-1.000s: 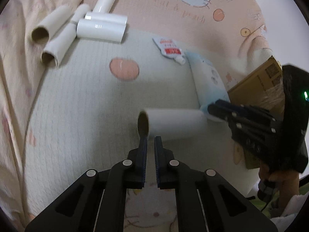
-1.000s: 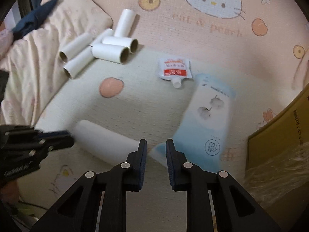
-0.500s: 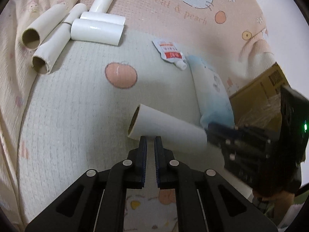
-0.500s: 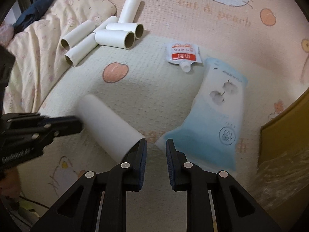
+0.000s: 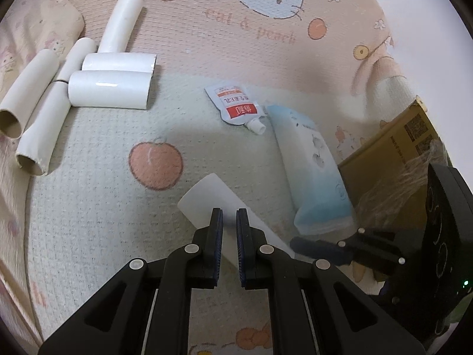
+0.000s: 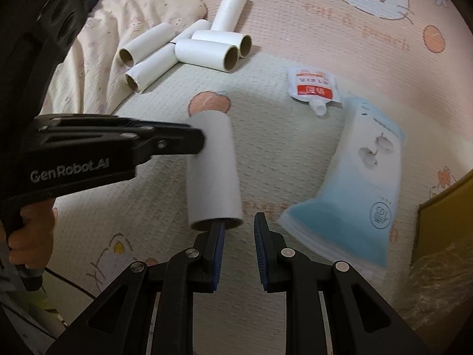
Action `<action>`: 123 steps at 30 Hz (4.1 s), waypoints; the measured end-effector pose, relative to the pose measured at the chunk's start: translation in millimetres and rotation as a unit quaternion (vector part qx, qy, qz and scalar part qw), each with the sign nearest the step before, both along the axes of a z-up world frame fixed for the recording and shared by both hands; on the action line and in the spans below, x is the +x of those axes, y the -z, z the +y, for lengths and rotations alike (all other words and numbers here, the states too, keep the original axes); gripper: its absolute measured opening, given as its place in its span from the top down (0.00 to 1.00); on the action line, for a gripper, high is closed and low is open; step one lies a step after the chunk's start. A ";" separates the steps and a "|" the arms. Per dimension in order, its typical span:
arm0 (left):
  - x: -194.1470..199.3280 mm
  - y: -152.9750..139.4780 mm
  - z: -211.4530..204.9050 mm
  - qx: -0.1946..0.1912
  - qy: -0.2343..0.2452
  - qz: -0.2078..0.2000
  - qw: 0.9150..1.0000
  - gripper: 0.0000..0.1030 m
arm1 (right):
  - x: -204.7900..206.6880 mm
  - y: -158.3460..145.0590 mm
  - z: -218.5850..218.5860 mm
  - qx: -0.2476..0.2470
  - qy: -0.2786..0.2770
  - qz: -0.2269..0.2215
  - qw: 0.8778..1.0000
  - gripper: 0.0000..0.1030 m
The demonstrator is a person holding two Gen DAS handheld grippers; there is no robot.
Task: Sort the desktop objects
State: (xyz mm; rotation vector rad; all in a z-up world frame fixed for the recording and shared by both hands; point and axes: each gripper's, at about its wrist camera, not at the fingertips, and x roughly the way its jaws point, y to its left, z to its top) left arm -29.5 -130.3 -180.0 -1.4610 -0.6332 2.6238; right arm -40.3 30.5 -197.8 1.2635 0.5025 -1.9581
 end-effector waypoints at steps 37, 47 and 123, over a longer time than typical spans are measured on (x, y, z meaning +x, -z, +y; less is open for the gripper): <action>-15.4 39.7 -37.9 0.176 -0.061 -0.046 0.981 0.52 | -28.9 -24.1 24.2 -0.011 -0.007 -0.017 1.000 0.82; -21.1 56.7 -45.4 0.249 -0.075 -0.058 0.964 0.52 | -38.5 -9.2 -3.5 -0.029 -0.016 -0.035 0.999 0.47; -131.4 -192.0 247.6 0.092 0.310 0.124 0.938 0.55 | -74.9 -207.3 221.4 -0.076 0.224 0.152 0.960 0.60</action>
